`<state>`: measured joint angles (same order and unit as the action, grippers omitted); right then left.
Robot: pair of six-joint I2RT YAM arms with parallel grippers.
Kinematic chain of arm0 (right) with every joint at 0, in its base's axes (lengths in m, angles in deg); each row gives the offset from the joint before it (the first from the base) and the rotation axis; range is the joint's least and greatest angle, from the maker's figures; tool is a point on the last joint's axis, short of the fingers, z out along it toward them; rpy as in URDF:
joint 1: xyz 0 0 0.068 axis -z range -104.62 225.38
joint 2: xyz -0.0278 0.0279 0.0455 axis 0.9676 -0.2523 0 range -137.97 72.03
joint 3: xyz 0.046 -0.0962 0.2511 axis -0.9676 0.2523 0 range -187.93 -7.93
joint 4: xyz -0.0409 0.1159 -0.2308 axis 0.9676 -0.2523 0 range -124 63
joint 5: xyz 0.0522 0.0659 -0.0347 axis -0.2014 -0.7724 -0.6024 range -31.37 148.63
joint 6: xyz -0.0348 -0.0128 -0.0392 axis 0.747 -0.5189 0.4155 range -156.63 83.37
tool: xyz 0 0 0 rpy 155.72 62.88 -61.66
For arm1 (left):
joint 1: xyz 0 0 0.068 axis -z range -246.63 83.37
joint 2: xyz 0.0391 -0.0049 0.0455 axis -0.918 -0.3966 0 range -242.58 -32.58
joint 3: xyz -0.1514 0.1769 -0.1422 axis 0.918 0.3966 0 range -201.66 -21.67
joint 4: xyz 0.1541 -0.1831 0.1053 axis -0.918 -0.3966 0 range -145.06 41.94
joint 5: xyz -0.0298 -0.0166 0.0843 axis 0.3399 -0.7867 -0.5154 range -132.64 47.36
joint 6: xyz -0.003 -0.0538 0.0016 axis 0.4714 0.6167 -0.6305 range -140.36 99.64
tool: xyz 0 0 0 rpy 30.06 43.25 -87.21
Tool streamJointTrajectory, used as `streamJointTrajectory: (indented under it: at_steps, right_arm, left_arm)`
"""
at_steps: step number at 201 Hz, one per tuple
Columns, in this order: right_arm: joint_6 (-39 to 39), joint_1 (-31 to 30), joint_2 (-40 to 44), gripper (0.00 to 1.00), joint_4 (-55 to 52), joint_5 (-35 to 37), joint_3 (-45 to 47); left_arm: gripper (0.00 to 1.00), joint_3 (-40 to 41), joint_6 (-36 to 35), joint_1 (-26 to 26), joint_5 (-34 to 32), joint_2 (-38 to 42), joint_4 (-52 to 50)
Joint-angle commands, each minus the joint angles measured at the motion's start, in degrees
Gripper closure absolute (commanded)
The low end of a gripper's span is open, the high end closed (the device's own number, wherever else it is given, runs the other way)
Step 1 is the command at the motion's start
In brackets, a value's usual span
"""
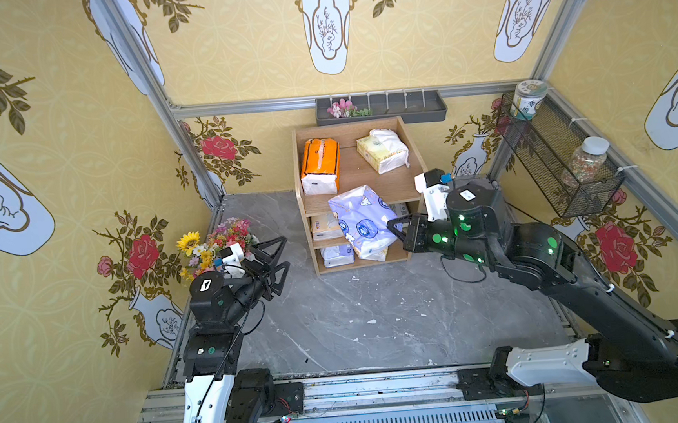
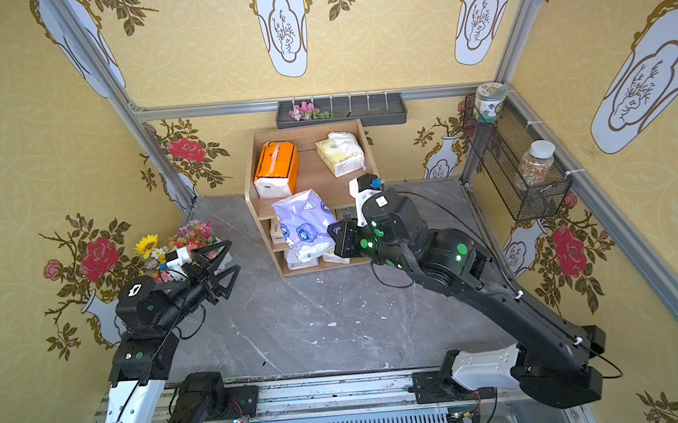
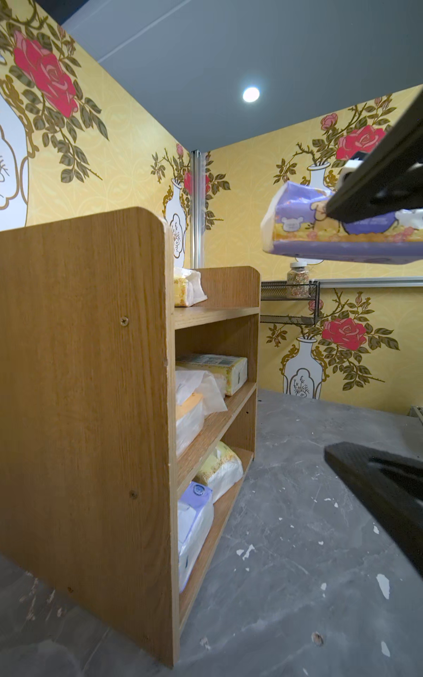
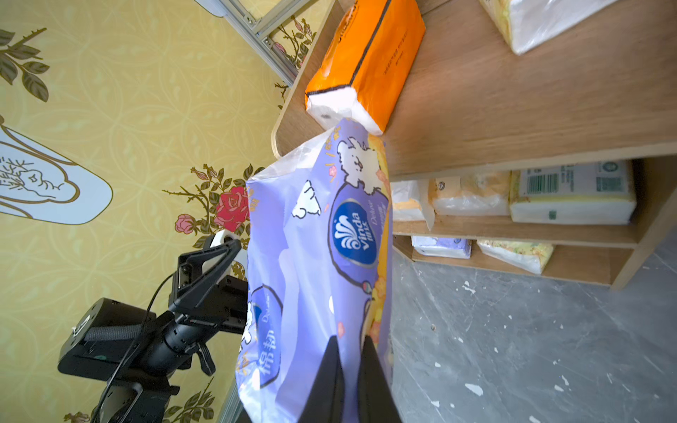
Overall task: Remove the tissue boxes from the shelf
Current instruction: Pick up a box of tissues from the shelf.
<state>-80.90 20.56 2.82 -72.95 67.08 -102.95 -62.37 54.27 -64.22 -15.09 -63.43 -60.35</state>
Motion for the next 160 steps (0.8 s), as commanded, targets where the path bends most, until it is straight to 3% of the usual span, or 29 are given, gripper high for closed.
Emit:
streamJointTrajectory:
  at_steps: [1,51,94,128,160]
  right_arm:
    - [-5.19,-2.57,1.64,1.0,-1.51,4.18,3.57]
    - [-14.84,-10.75,2.83,1.0,5.58,6.31,16.78]
    - [-23.0,-11.44,1.95,1.0,16.15,7.79,25.71]
    - [-28.55,-11.44,-0.53,1.0,18.67,7.59,28.0]
    - [-30.9,-11.5,-3.26,1.0,19.47,6.63,28.13]
  left_arm:
    - [0.0,1.84,3.19,0.52,1.69,1.36,4.19]
    - [0.0,9.8,5.57,5.04,-1.85,4.74,2.74]
    - [0.0,16.9,10.02,13.32,-8.56,5.2,2.84]
    - [0.0,21.73,14.35,18.71,-9.98,1.94,15.54]
    - [0.01,21.38,14.16,20.77,-8.61,-2.54,20.5]
